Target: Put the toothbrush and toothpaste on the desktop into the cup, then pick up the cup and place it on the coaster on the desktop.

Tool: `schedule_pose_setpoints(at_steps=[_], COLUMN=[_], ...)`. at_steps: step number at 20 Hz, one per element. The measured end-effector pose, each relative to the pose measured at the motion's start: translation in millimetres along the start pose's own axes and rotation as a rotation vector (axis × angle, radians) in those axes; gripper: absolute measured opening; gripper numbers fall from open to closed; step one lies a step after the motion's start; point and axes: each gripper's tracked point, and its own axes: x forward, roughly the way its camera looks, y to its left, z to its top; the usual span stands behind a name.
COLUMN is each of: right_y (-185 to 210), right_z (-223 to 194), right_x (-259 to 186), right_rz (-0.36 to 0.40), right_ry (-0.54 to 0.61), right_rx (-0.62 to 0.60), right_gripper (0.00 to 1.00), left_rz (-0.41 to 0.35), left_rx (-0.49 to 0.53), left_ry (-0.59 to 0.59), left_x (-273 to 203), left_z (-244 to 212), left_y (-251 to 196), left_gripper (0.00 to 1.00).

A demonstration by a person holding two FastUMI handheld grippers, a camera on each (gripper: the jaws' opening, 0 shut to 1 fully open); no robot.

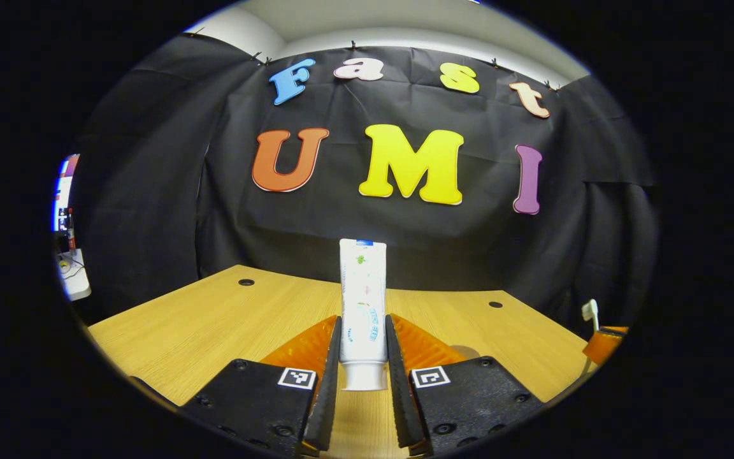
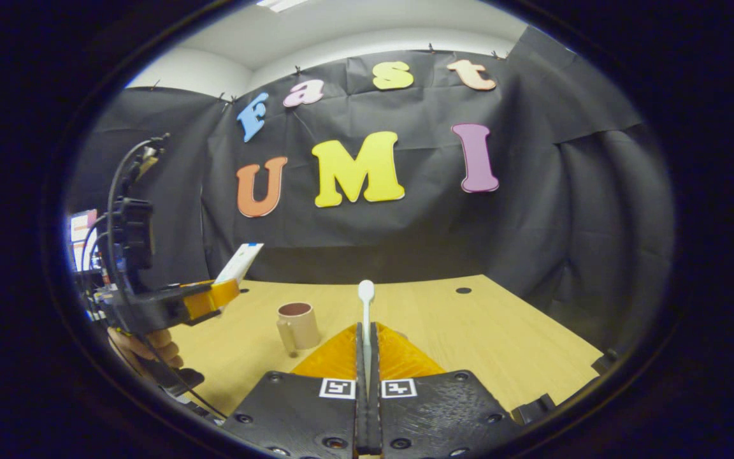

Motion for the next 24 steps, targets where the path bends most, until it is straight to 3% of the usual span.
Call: schedule_pose_setpoints(at_steps=[4, 7, 14, 24], right_y=[-2.6, -9.1, -21.0, -23.2], right_z=[5.6, 10.1, 18.3, 13.5], right_x=[-3.7, -4.4, -4.3, 1.9], right_rz=[-0.016, -0.022, -0.035, -0.033], right_ry=[-0.015, -0.023, -0.041, -0.020], right_rx=[0.003, 0.009, 0.022, 0.044], right_gripper=[0.01, 0.00, 0.00, 0.00], left_rz=[-0.086, -0.160, -0.136, -0.109], left_rx=[-0.036, -0.042, -0.065, -0.011], left_ry=[-0.043, -0.028, 0.107, 0.089], left_x=[55.4, 92.3, 128.2, 127.4], left_z=[18.8, 5.5, -44.7, -44.7], left_y=[-14.7, -28.5, -15.6, -13.3], left_gripper=[0.40, 0.40, 0.41, 0.44])
